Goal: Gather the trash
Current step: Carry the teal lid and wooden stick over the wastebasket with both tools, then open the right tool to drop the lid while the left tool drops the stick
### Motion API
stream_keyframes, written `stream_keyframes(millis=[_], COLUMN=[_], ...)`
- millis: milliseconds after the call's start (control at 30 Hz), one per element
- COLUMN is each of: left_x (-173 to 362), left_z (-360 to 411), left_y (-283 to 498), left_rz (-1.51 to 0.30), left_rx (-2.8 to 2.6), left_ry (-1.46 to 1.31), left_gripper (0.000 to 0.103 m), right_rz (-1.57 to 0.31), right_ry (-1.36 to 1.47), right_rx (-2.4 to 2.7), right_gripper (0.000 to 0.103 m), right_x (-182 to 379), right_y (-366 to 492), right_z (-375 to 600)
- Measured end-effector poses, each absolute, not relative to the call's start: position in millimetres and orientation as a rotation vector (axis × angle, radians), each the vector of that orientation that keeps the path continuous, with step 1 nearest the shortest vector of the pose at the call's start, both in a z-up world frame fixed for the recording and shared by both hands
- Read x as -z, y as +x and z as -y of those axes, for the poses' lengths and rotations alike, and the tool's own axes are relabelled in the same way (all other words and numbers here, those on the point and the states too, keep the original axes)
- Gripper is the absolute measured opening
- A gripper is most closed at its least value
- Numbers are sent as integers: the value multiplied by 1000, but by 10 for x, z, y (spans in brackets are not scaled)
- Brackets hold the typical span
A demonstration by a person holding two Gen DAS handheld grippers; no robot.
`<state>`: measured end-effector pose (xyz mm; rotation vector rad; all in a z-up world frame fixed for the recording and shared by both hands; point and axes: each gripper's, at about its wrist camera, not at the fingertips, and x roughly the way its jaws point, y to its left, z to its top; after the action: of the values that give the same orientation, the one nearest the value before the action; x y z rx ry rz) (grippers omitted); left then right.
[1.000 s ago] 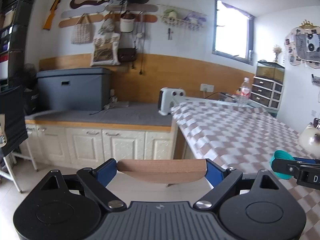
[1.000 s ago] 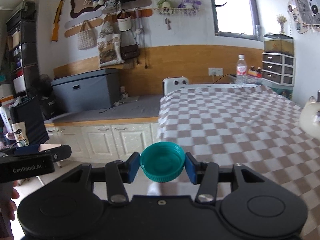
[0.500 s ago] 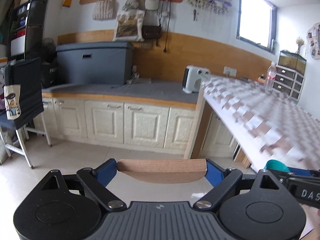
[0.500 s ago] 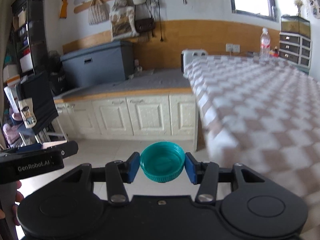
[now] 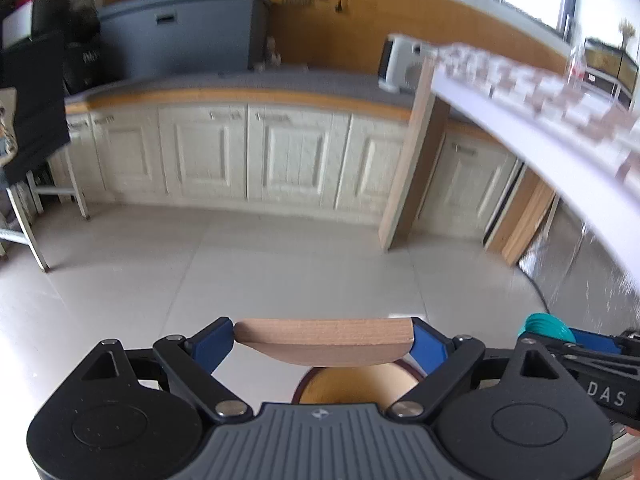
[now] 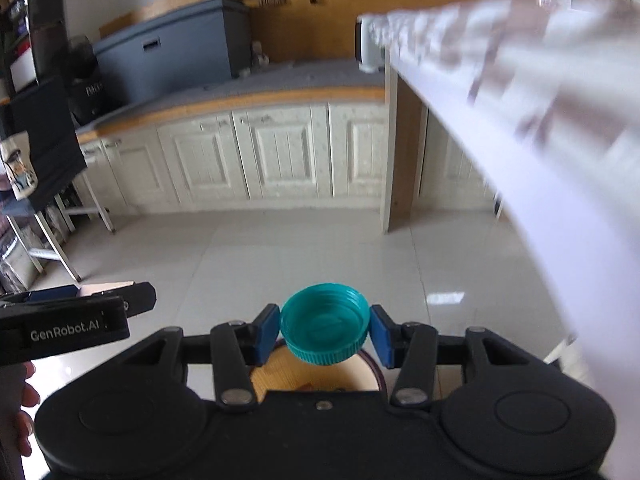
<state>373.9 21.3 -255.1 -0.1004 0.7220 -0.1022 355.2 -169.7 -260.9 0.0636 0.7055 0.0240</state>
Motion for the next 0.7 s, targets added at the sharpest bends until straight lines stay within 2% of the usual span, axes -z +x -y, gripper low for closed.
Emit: stream_keyframes(millis=[333, 533, 700], left_x=[3625, 4045, 4199], left_z=[-75, -2, 64], left_y=[4098, 4290, 4465], left_rz=[-898, -976, -998], left_rx=[137, 152, 164], left_ry=[-78, -97, -107], left_gripper=[92, 92, 92], right_rz=[-885, -997, -1049], right_ry=[116, 133, 175], right_rx=[-4, -23, -75], right_gripper=[49, 50, 50], right_x=[3824, 4431, 4729], right_y=[3941, 4043, 4092], right_z=[1829, 1872, 1855])
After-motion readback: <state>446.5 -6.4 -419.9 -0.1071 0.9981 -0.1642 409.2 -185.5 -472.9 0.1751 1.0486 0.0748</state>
